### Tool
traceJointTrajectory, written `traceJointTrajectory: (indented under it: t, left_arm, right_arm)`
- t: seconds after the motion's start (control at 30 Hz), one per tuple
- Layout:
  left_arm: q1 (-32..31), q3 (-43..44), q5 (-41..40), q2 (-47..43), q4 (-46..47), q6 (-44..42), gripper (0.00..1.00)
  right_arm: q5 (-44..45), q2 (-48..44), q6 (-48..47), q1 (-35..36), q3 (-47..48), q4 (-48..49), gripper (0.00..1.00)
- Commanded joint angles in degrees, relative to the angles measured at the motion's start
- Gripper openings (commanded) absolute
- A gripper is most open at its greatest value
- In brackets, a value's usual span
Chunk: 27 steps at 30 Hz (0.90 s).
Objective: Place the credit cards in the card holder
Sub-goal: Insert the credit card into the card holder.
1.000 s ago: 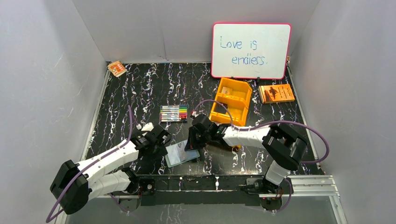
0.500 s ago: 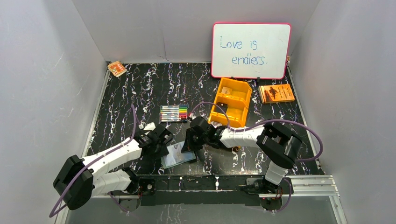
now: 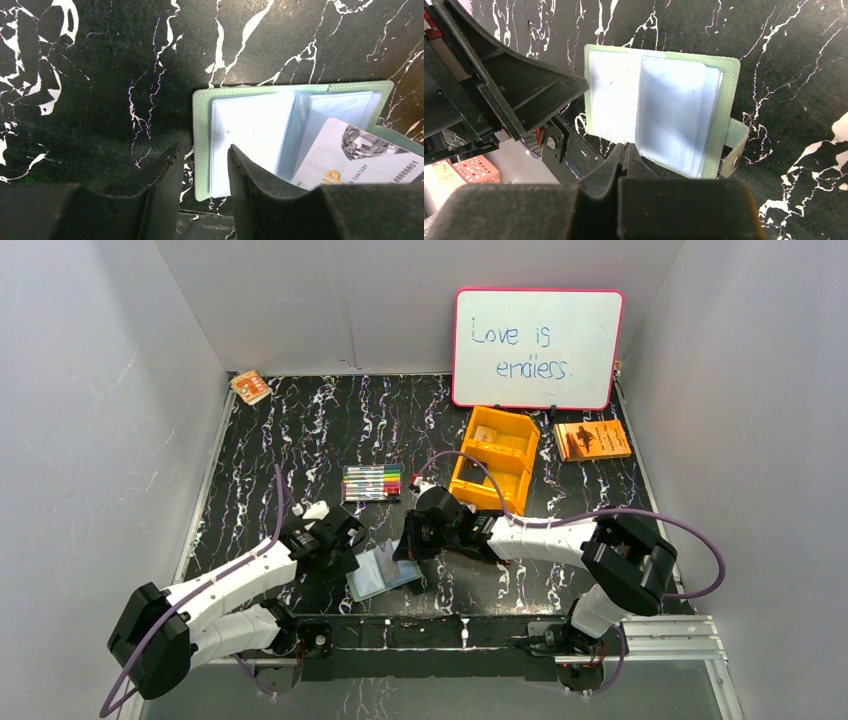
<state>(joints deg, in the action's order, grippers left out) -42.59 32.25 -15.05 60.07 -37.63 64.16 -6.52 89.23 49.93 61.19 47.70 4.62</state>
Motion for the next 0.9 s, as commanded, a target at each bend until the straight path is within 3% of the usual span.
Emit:
traceJointTrajectory:
  t: [0.0,0.87]
  left_arm:
    - [0.3,1.8,-1.5,-2.1,-3.4,0.7,0.36]
    - [0.3,-3.0,1.4,-0.9,-1.7,3.7,0.36]
  right_arm:
    - [-0.1,-0.2,-2.1,-0.4,0.6,1.4,0.00]
    - [-5.8,7.0,0.0,-1.0,1.6,6.4,0.00]
